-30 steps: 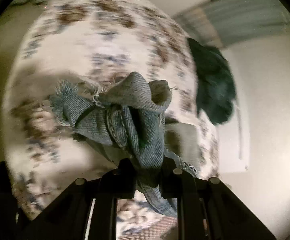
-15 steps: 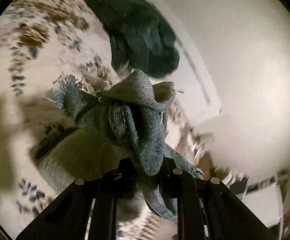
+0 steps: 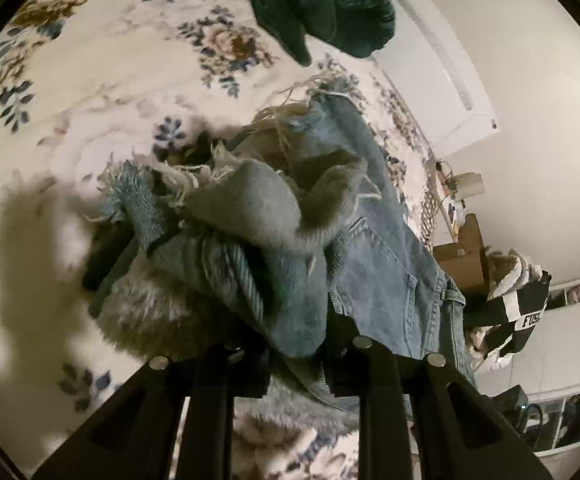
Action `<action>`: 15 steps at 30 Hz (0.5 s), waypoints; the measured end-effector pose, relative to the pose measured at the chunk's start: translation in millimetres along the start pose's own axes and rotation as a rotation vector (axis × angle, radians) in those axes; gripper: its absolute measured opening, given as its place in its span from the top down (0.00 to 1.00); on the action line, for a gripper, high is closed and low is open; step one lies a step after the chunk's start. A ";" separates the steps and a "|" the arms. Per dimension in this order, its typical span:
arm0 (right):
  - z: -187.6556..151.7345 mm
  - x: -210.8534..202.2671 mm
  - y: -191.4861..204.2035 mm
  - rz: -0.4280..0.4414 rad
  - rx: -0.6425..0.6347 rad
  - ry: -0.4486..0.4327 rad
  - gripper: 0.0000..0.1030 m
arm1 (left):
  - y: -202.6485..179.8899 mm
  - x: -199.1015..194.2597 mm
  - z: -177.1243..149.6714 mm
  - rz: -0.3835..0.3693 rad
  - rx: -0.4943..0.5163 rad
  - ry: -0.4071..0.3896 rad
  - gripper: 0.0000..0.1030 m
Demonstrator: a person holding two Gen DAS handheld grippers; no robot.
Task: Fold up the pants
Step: 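Place the folded shorts onto the grey fleece stack and open both grippers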
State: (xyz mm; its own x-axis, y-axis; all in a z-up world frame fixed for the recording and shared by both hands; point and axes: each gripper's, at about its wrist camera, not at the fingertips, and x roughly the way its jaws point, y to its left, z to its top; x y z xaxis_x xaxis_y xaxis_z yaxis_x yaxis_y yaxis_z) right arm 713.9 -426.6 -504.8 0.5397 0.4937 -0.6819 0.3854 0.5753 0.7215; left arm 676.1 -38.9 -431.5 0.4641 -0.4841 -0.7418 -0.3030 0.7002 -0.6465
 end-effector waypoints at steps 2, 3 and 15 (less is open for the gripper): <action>-3.4 -3.2 -0.1 -0.041 0.000 0.020 0.62 | -6.6 -12.7 -2.2 0.074 0.047 -0.008 0.66; -7.8 -6.1 0.4 -0.061 -0.014 0.024 0.53 | -10.1 -18.2 -1.8 0.117 0.093 -0.017 0.60; -94.4 -78.8 86.8 -0.580 -0.448 -0.143 0.02 | -67.1 -94.0 -48.3 0.431 0.551 -0.107 0.12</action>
State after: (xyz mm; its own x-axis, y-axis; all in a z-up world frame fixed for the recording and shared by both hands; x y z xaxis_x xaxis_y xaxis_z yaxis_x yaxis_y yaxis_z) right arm 634.1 -354.0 -399.7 0.4459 -0.0421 -0.8941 0.3126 0.9433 0.1115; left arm 612.6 -65.8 -327.0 0.4857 -0.0695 -0.8714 -0.0262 0.9952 -0.0940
